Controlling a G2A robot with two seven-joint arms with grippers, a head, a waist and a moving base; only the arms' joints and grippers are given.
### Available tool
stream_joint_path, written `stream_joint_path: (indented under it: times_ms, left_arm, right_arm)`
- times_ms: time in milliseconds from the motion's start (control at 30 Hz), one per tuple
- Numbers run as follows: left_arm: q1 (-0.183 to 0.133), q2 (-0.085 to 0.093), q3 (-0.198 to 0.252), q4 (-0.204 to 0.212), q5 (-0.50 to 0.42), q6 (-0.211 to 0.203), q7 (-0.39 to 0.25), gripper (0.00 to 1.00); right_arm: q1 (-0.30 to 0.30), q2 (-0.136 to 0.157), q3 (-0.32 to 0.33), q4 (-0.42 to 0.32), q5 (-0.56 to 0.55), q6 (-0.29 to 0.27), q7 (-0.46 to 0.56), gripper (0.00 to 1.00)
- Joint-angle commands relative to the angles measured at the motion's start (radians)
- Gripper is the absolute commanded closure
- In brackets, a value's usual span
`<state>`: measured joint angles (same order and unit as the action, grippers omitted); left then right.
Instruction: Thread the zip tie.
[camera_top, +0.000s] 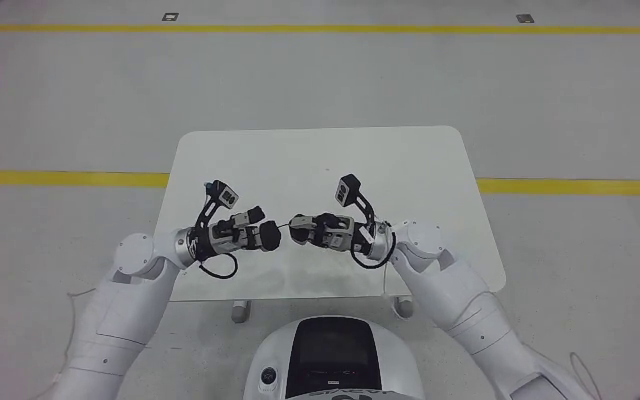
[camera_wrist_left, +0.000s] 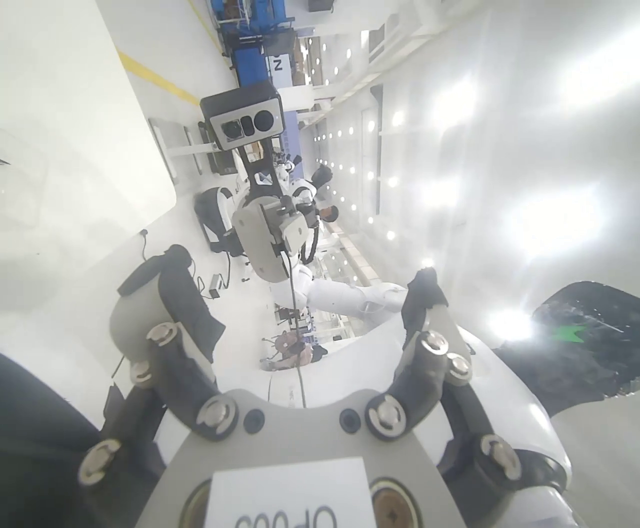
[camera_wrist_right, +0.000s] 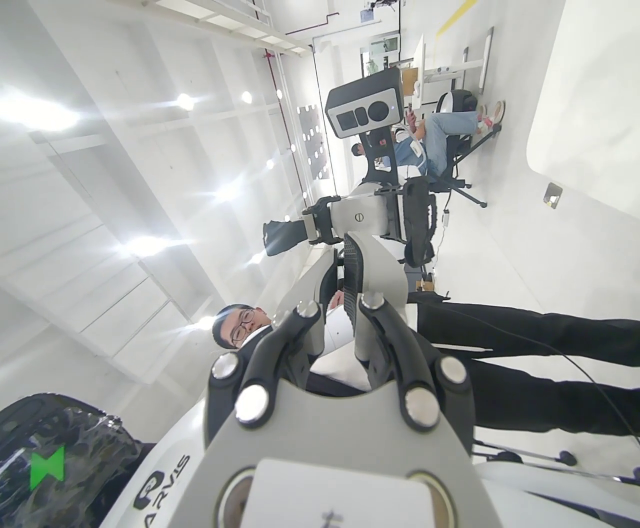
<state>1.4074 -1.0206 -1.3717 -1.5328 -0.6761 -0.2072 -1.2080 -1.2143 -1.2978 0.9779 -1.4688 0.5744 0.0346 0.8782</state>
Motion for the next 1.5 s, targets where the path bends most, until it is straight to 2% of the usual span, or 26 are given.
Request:
stream_joint_path:
  times_ms: [0,67,133,233,267,333,367,433,633,1133,1467]
  left_arm:
    - [0.003,0.001,0.001,-0.002,0.001,-0.001,-0.001,0.00]
    - [0.005,0.002,0.002,-0.004,0.001,-0.002,0.000,0.02]
    - [0.007,0.003,0.002,-0.006,0.002,-0.001,0.001,0.13]
    - [0.008,0.006,0.002,-0.008,0.005,0.002,0.002,0.20]
    - [0.009,0.006,0.002,-0.009,0.005,0.003,0.003,0.27]
    - [0.011,0.008,0.002,-0.010,0.008,0.005,0.005,0.51]
    - [0.012,0.008,0.002,-0.011,0.009,0.005,0.006,0.53]
    - [0.014,0.010,0.003,-0.012,0.014,0.006,0.008,0.66]
    - [0.021,0.013,0.007,-0.015,0.019,0.007,0.015,0.71]
    - [0.030,0.020,0.010,-0.022,0.015,0.009,0.040,0.74]
    - [0.024,0.023,0.018,-0.018,0.010,0.007,0.041,0.80]
  right_arm:
    - [-0.004,0.002,0.003,-0.006,-0.009,0.001,-0.010,1.00]
    - [-0.006,0.003,0.004,-0.012,-0.017,0.003,-0.015,1.00]
    - [-0.008,0.004,0.005,-0.017,-0.023,0.006,-0.018,1.00]
    - [-0.009,0.005,0.006,-0.021,-0.028,0.009,-0.021,1.00]
    - [-0.010,0.006,0.005,-0.022,-0.028,0.011,-0.020,1.00]
    - [-0.010,0.006,0.002,-0.023,-0.034,0.017,-0.017,1.00]
    - [-0.011,0.007,0.001,-0.024,-0.035,0.018,-0.016,1.00]
    - [-0.010,0.008,0.000,-0.025,-0.041,0.020,-0.016,1.00]
    - [-0.014,0.010,0.002,-0.036,-0.046,0.018,-0.019,1.00]
    - [-0.032,0.013,0.008,-0.053,-0.052,0.018,-0.076,1.00]
    - [-0.024,0.014,-0.009,-0.058,-0.059,0.027,-0.050,1.00]
